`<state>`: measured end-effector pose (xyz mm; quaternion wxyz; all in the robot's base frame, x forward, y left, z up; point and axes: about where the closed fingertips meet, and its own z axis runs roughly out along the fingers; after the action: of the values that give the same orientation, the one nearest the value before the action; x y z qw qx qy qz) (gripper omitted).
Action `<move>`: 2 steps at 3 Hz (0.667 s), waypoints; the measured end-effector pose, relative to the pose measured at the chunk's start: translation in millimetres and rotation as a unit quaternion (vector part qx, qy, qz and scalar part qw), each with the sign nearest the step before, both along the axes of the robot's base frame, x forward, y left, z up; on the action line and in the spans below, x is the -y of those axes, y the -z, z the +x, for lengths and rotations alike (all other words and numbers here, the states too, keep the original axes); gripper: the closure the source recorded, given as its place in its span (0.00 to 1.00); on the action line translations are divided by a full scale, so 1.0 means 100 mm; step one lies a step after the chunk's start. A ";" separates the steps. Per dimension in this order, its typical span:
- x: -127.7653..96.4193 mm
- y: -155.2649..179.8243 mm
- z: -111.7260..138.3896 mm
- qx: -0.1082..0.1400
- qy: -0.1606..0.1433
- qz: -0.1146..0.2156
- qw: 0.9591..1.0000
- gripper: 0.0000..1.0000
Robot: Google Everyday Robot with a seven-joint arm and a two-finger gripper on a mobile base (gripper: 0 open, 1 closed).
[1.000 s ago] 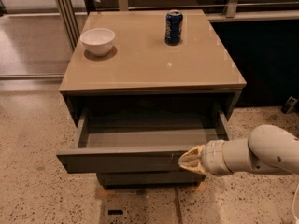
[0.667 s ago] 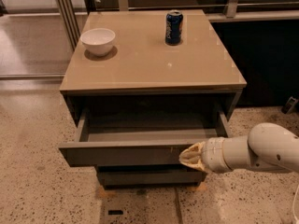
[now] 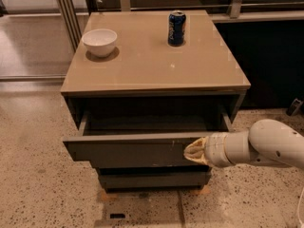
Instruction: Close top drawer
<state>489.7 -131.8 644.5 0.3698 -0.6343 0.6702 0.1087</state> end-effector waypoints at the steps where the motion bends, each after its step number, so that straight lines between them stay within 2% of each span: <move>1: 0.04 0.04 0.15 0.005 0.005 -0.025 1.000 1.00; 2: 0.15 0.07 0.33 0.013 0.016 -0.068 0.997 1.00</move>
Offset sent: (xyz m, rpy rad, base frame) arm 0.1182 -0.0420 -0.0255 -0.5411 0.0026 -0.0908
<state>522.4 -146.3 637.7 0.3363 -0.6482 0.6815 0.0484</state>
